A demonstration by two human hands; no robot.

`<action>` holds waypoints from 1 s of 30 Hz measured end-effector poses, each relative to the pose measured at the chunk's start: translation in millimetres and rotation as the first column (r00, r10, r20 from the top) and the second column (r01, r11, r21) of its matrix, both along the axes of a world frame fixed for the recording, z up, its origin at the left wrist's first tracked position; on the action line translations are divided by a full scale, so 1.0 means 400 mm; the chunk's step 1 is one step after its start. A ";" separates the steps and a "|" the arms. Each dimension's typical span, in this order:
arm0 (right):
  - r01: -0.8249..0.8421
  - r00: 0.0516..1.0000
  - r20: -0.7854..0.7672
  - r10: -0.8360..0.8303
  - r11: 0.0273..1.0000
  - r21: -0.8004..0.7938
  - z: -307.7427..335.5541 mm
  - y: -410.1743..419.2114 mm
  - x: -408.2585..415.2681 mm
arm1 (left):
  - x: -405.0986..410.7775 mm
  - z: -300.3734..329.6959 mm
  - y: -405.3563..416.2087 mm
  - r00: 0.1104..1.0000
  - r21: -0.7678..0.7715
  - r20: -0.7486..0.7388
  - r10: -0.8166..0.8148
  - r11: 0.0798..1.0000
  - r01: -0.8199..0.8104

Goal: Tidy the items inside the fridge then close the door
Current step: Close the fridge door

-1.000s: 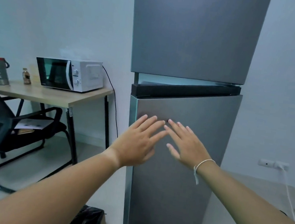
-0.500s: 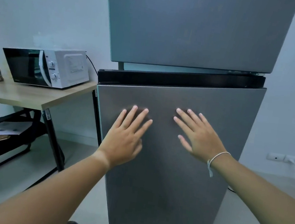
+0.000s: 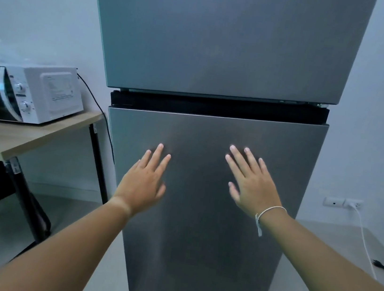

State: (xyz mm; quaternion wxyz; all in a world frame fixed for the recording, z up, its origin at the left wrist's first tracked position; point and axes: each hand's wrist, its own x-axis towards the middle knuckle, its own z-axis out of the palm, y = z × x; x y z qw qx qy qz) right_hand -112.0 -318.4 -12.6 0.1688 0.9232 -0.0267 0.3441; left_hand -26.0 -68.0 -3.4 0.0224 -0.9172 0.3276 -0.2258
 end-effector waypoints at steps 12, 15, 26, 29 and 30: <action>0.054 0.998 0.025 -0.054 0.998 0.013 -0.035 0.008 0.020 | 0.025 -0.030 0.007 1.000 -0.034 0.025 -0.009 0.999 0.010; 0.058 0.997 0.048 -0.059 0.998 0.026 -0.040 0.011 0.020 | 0.023 -0.034 0.007 1.000 -0.055 0.027 -0.015 0.998 0.017; 0.081 0.995 0.046 -0.086 0.992 0.097 -0.047 0.043 0.020 | 0.002 -0.022 -0.002 0.998 -0.061 -0.054 -0.024 0.998 0.021; 0.091 0.996 0.009 -0.093 0.984 0.150 -0.041 0.052 0.016 | -0.002 -0.023 0.002 0.997 0.005 -0.074 -0.014 1.000 0.015; 0.094 0.996 -0.016 -0.092 0.981 0.169 -0.039 0.055 0.013 | -0.005 -0.024 0.003 0.997 0.017 -0.080 -0.011 1.000 0.012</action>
